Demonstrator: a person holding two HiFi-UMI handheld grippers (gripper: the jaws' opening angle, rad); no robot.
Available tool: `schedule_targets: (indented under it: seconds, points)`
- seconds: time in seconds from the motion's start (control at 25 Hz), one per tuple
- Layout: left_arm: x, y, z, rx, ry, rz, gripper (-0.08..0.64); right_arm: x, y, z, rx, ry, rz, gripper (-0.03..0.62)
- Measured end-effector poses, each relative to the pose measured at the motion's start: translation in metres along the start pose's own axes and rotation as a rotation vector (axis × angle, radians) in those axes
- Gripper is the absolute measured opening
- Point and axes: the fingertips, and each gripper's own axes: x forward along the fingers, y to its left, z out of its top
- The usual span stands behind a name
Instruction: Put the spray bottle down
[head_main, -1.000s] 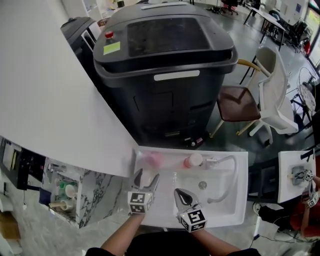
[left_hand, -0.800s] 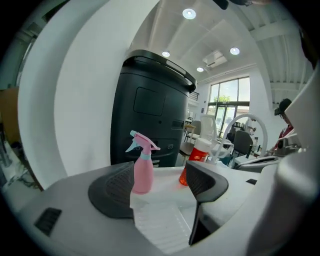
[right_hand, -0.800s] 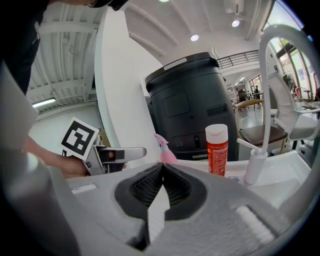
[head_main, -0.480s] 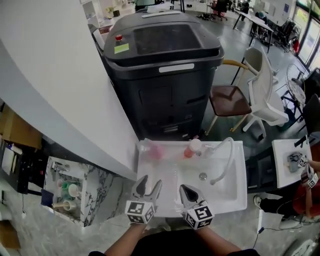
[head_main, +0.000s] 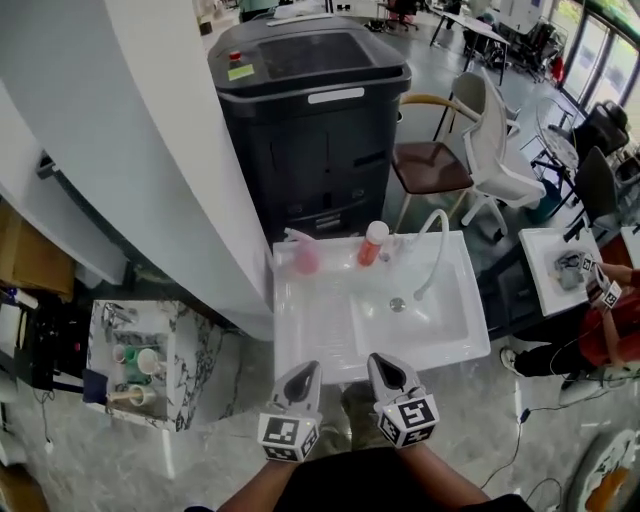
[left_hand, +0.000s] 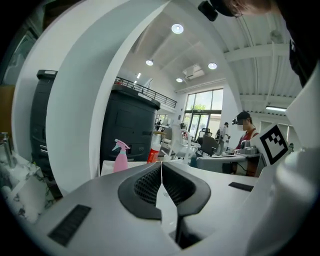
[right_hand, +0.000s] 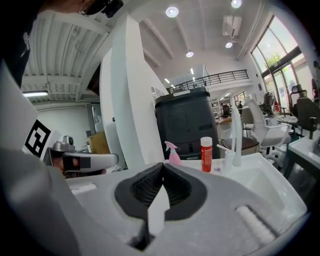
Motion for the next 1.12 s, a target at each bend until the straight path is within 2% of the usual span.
schedule_targets:
  seconds: [0.16,0.32,0.44,0.68,0.84,1.12]
  points:
    - [-0.030,-0.022,-0.026,-0.002,0.028,-0.018,0.017,-0.039,0.019,-0.023,0.007,0.041,-0.060,-0.002]
    - [-0.050,-0.049,-0.030,-0.031,0.029,-0.058,0.017,-0.063,0.043,-0.020,-0.048,0.030,-0.027,-0.003]
    - [-0.061,-0.064,-0.027,-0.031,0.020,-0.045,0.017,-0.077,0.055,-0.012,-0.095,0.012,-0.005,-0.003]
    - [-0.080,-0.087,-0.022,-0.021,-0.003,0.001,0.017,-0.105,0.061,-0.019,-0.076,0.021,0.025,-0.003]
    - [-0.088,-0.108,-0.027,-0.091,-0.002,-0.003,0.017,-0.127,0.057,-0.027,-0.054,0.013,0.019,-0.003]
    - [-0.094,-0.135,-0.035,-0.029,0.003,-0.029,0.017,-0.141,0.052,-0.027,-0.042,-0.015,0.022,-0.003]
